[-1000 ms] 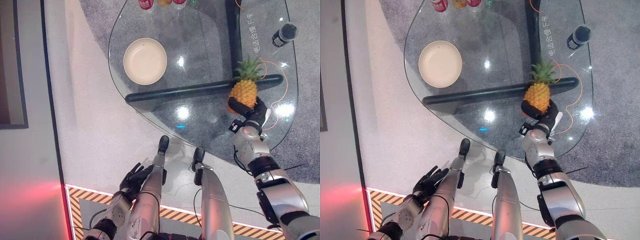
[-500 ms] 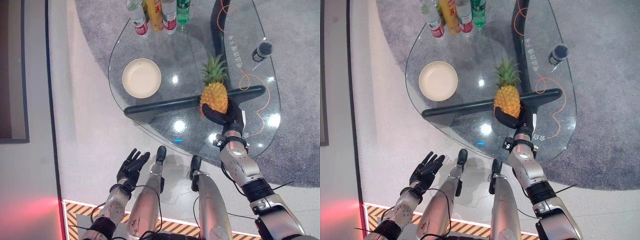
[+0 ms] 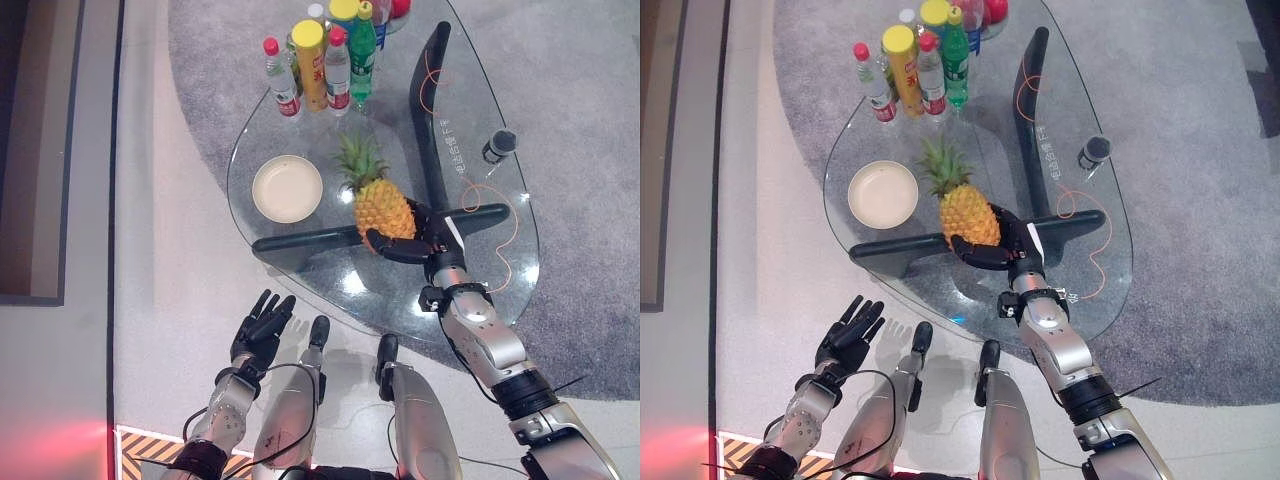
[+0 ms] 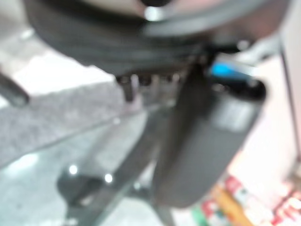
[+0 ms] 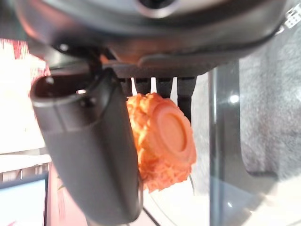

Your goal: Pick up the fruit to the plate

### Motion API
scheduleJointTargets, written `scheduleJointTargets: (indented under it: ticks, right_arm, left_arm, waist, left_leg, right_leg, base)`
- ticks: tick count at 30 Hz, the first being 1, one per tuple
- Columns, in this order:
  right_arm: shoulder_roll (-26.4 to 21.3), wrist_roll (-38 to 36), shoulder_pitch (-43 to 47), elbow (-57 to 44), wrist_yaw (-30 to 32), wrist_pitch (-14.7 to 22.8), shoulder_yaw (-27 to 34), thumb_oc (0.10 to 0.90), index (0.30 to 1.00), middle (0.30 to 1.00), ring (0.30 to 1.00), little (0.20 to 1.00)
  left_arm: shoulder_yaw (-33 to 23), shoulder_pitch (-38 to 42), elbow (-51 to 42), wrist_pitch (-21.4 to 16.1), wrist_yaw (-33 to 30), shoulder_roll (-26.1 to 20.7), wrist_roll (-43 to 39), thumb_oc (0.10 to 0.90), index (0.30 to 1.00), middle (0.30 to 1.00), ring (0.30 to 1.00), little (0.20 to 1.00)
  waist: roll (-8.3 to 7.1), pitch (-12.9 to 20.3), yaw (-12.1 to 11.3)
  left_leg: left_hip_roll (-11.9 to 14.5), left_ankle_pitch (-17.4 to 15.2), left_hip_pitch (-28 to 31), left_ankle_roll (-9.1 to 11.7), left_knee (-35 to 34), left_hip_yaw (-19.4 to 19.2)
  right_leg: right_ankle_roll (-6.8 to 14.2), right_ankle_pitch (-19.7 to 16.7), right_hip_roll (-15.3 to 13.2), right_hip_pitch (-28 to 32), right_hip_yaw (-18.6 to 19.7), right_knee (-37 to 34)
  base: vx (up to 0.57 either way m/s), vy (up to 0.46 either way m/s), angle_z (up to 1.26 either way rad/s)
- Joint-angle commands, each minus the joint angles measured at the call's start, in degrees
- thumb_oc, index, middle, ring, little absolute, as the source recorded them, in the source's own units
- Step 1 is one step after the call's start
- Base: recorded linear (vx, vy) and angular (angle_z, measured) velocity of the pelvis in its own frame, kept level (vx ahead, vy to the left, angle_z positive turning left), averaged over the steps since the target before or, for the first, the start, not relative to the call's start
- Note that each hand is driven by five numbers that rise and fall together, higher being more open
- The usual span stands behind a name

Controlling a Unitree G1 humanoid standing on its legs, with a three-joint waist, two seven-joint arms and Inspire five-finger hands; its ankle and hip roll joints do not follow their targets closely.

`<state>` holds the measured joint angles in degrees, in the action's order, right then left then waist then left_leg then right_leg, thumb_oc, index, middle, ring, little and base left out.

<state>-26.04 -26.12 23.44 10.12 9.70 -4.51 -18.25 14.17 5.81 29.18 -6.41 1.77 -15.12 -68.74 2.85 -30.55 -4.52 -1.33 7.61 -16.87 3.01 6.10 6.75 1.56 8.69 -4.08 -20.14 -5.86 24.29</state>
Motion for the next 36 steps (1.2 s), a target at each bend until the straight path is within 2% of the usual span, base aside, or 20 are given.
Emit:
scheduleJointTargets:
  ticks: [1,5,8,12,19,26,29,36]
  right_arm:
    - [-2.4,1.5,2.3,-13.8,-5.3,4.2,1.2,0.1,0.3,0.3,0.3,0.2]
    - [-3.5,1.9,1.8,-14.5,-8.5,5.1,-0.3,0.1,0.3,0.3,0.3,0.2]
    - [-3.9,2.4,2.6,-14.8,-10.0,5.5,-2.1,0.1,0.3,0.3,0.3,0.2]
    - [-4.2,2.8,3.4,-14.7,-10.4,6.3,-3.6,0.1,0.3,0.3,0.3,0.2]
    - [-4.7,2.8,3.3,-15.3,-7.9,7.2,-4.9,0.1,0.3,0.3,0.3,0.2]
    - [-4.6,2.7,3.6,-15.9,-6.6,7.9,-5.4,0.1,0.3,0.3,0.3,0.2]
    - [-4.5,2.7,4.3,-16.8,-7.2,7.7,-6.1,0.1,0.3,0.3,0.3,0.2]
    - [-4.6,5.5,4.5,-18.3,-7.4,4.9,-8.4,0.1,0.3,0.3,0.3,0.2]
  left_arm:
    - [-2.3,-2.0,-9.6,-0.9,4.3,-3.1,0.0,0.8,0.9,0.9,0.9,0.9]
    - [-1.5,-1.2,-14.3,1.2,5.9,-4.3,-2.5,0.8,0.9,0.9,0.9,0.9]
    - [0.0,-0.3,-18.1,4.9,8.0,-4.5,-9.5,0.8,0.9,0.9,0.9,0.9]
    - [0.5,0.5,-22.4,6.4,9.8,-4.1,-14.5,0.8,0.9,0.9,0.9,0.9]
    - [0.8,2.6,-30.4,7.3,11.1,-5.9,-16.0,0.8,0.9,0.9,0.9,0.9]
    - [1.5,5.1,-35.5,11.4,11.9,-7.3,-17.7,0.8,0.9,0.9,0.9,0.9]
    - [1.9,6.3,-36.3,12.4,11.6,-8.2,-18.2,0.8,0.9,0.9,0.9,0.9]
    - [2.3,6.9,-36.6,12.0,11.2,-8.8,-17.2,0.8,0.9,0.9,0.9,0.9]
  waist:
    - [-2.27,0.8,0.5]
    - [-2.23,0.8,0.4]
    - [-2.18,0.8,0.3]
    - [-2.25,0.8,0.1]
    - [-2.43,0.8,-0.3]
    - [-2.87,0.8,-0.5]
    - [-2.93,0.8,-0.5]
    - [-2.94,0.8,-0.5]
  left_leg:
    - [-5.8,-9.7,2.1,-2.6,10.4,-2.7]
    - [-5.8,-9.6,1.7,-2.6,10.6,-2.6]
    - [-5.9,-9.3,1.2,-2.7,10.5,-2.5]
    - [-6.1,-9.1,1.2,-3.0,10.1,-2.2]
    - [-6.3,-8.8,1.7,-3.2,9.2,-1.7]
    - [-6.3,-9.1,2.5,-3.4,8.7,-1.1]
    - [-6.3,-9.1,2.5,-3.4,8.6,-1.1]
    - [-6.3,-9.2,3.3,-3.6,7.9,-1.0]
  right_leg:
    - [1.1,-6.4,2.1,8.4,1.6,-11.4]
    - [1.2,-6.3,2.3,8.1,1.4,-10.9]
    - [1.4,-6.4,2.5,7.5,1.5,-10.8]
    - [1.6,-6.6,2.8,7.4,1.8,-11.0]
    - [2.0,-6.7,3.0,7.8,2.1,-11.5]
    - [2.6,-6.8,3.2,8.1,2.8,-11.7]
    - [2.9,-6.9,3.3,7.9,3.1,-11.5]
    - [3.2,-6.9,3.5,8.3,3.6,-11.8]
  base:
    - [0.04,-0.031,0.1]
    - [0.01,-0.012,0.03]
    - [-0.01,-0.021,0.01]
    - [0.0,-0.026,0.08]
    - [0.0,-0.018,0.05]
    - [0.01,-0.008,0.02]
    - [0.02,-0.014,0.05]
    - [0.01,0.0,0.03]
